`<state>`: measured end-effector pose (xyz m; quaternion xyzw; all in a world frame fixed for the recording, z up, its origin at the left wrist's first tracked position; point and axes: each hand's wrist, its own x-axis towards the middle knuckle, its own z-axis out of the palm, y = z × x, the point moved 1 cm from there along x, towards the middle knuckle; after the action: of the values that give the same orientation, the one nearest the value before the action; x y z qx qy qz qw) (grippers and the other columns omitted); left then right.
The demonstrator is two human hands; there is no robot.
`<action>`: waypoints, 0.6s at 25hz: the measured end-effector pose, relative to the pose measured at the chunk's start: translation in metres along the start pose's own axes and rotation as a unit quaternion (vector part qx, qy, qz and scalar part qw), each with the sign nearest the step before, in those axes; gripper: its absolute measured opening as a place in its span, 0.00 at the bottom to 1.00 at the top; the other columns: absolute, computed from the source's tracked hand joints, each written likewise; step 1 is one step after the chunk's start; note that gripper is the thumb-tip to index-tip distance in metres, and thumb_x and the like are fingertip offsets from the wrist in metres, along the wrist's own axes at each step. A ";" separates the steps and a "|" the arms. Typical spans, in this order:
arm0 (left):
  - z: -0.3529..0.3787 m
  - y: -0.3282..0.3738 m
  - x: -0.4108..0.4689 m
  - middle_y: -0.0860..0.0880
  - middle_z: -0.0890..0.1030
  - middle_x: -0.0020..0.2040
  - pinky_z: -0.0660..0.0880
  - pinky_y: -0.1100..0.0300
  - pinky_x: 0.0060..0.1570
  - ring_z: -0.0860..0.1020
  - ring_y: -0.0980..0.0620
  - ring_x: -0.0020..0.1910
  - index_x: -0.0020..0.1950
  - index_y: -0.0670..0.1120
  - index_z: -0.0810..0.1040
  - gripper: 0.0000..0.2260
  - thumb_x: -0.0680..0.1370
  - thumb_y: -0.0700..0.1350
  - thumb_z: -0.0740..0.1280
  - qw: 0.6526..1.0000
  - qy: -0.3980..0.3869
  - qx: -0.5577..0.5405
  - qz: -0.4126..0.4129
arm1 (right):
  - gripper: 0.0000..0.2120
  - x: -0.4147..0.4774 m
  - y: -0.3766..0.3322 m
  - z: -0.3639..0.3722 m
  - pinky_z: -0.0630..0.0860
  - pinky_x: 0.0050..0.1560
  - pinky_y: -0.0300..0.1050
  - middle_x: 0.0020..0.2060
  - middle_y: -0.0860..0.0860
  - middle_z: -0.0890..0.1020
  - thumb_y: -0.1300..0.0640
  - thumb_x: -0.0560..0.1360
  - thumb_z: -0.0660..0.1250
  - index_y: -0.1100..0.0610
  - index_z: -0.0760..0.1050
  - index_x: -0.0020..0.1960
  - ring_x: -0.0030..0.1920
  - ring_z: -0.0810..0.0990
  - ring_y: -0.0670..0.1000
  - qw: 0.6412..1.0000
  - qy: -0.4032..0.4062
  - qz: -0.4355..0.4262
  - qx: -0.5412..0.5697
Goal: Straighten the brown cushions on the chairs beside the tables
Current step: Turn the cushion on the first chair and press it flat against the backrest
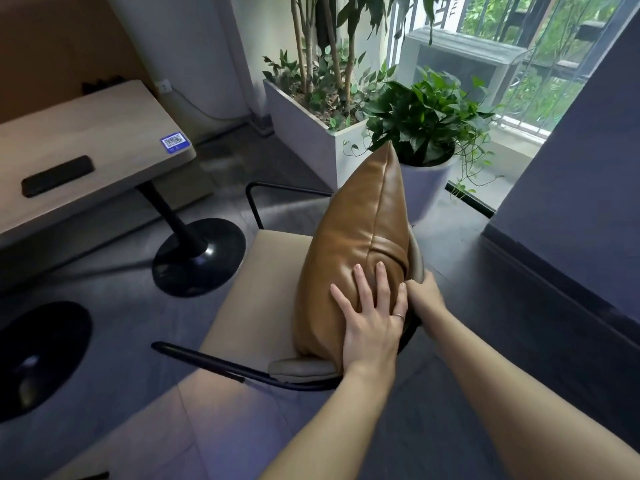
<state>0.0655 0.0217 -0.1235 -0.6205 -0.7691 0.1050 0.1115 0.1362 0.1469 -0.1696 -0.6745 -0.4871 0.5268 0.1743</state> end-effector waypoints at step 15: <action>0.020 -0.109 -0.063 0.37 0.36 0.80 0.49 0.20 0.66 0.38 0.27 0.77 0.80 0.55 0.39 0.48 0.73 0.59 0.70 0.996 -0.047 -0.024 0.074 | 0.17 -0.067 0.018 0.055 0.84 0.36 0.54 0.50 0.54 0.83 0.59 0.74 0.71 0.53 0.73 0.62 0.43 0.85 0.58 0.995 -0.087 -0.010 0.056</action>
<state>-0.0289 -0.0629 -0.1125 -0.6726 -0.7277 0.1239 0.0522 0.0977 0.0667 -0.1679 -0.6101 -0.4770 0.6082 0.1740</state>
